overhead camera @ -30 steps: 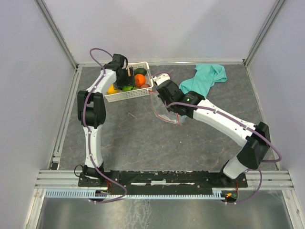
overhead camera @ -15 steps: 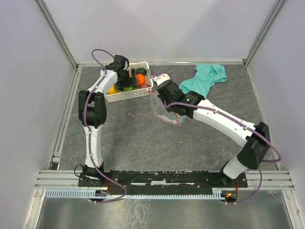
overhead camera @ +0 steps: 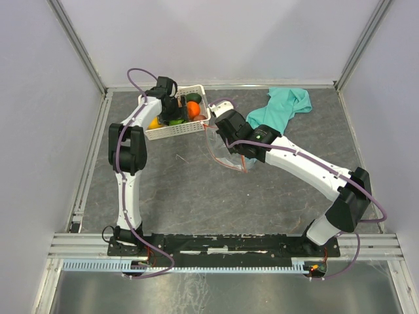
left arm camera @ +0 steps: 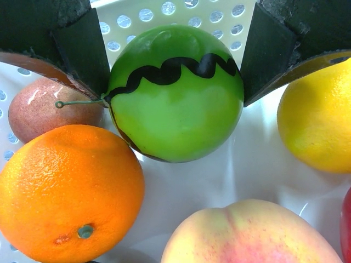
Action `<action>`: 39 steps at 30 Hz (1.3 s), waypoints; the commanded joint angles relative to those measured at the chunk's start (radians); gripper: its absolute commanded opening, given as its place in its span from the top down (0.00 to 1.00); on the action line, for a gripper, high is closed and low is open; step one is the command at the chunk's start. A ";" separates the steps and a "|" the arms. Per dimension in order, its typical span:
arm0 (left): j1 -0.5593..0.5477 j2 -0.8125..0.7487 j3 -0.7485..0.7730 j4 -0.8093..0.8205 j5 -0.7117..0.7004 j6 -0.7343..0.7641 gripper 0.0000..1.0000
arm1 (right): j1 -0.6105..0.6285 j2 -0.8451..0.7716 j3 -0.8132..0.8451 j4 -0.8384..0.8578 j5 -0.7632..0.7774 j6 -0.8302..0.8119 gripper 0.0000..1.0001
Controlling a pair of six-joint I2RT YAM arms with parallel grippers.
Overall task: Place the food in the zip-top bag and seal the zipper
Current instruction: Pick up the fake fruit from the bin.
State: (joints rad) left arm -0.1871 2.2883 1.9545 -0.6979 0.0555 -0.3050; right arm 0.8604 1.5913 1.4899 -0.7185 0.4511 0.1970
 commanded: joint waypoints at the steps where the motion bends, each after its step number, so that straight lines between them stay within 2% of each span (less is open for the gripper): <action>1: -0.001 -0.075 -0.031 0.015 0.000 0.047 0.20 | 0.005 -0.014 0.016 0.026 0.006 0.011 0.98; 6: -0.003 -0.208 -0.132 0.048 0.016 0.024 0.31 | 0.006 -0.014 0.019 0.039 0.000 0.012 0.98; 20: -0.022 -0.573 -0.370 0.087 0.035 -0.036 0.32 | 0.014 -0.010 0.015 0.072 -0.019 0.029 0.98; 30: -0.057 -0.984 -0.716 0.299 0.168 -0.136 0.32 | 0.018 0.010 0.018 0.117 -0.060 0.068 0.98; 39: -0.208 -1.258 -0.921 0.478 0.158 -0.099 0.33 | 0.018 0.041 0.030 0.132 -0.094 0.104 0.98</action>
State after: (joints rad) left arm -0.3481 1.1305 1.0870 -0.3859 0.1947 -0.4065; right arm 0.8753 1.6272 1.4899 -0.6380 0.3752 0.2680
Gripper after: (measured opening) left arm 0.937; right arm 0.024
